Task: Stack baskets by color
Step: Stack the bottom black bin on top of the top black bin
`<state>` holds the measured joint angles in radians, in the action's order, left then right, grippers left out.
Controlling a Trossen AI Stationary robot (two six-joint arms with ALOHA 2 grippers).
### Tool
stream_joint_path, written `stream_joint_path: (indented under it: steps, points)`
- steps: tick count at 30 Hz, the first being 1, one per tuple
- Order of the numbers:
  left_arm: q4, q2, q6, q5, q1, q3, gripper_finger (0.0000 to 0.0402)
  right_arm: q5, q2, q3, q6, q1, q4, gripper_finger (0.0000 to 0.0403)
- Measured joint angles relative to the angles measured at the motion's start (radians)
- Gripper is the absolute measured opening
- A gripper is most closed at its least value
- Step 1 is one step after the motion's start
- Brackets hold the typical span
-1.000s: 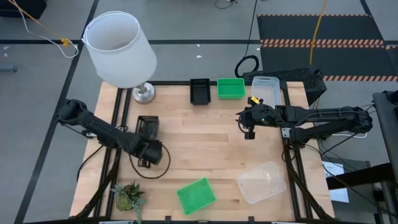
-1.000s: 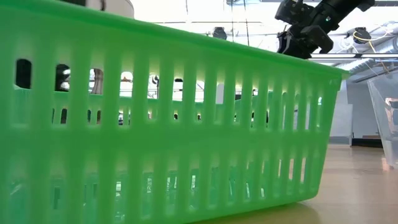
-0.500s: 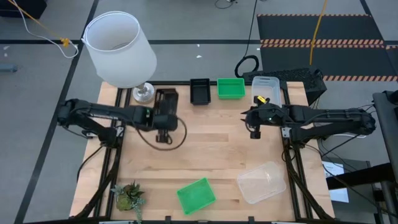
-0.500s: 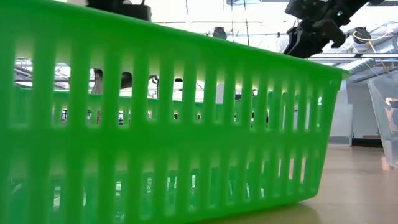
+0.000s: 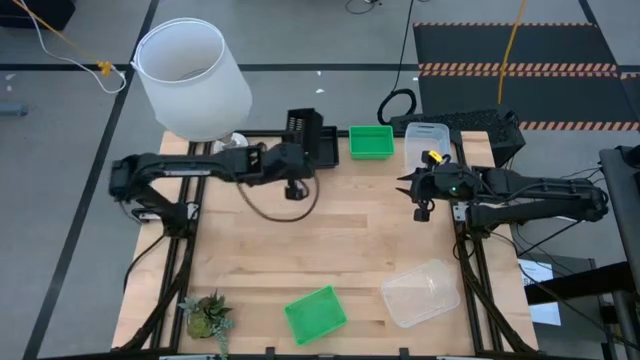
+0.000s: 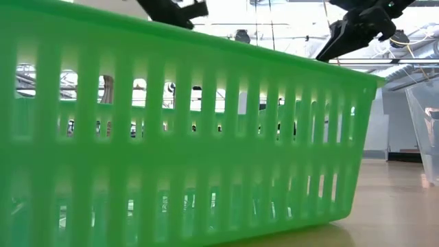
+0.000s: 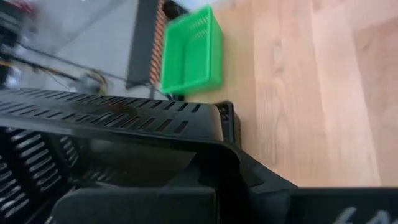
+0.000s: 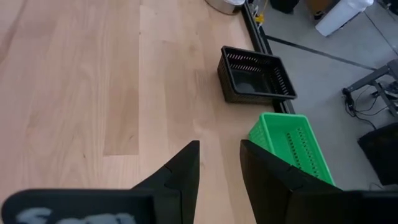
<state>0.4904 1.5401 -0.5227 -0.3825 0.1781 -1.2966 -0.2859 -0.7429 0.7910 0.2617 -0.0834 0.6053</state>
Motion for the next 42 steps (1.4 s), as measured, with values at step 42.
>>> stream_joint_path:
  steps: [42]
  points:
    - [0.399, 0.602, 0.050, 0.236, 0.207, -0.611, 0.0012, -0.005, 0.011, 0.000, -0.007, 0.000, 0.020, 0.0112]
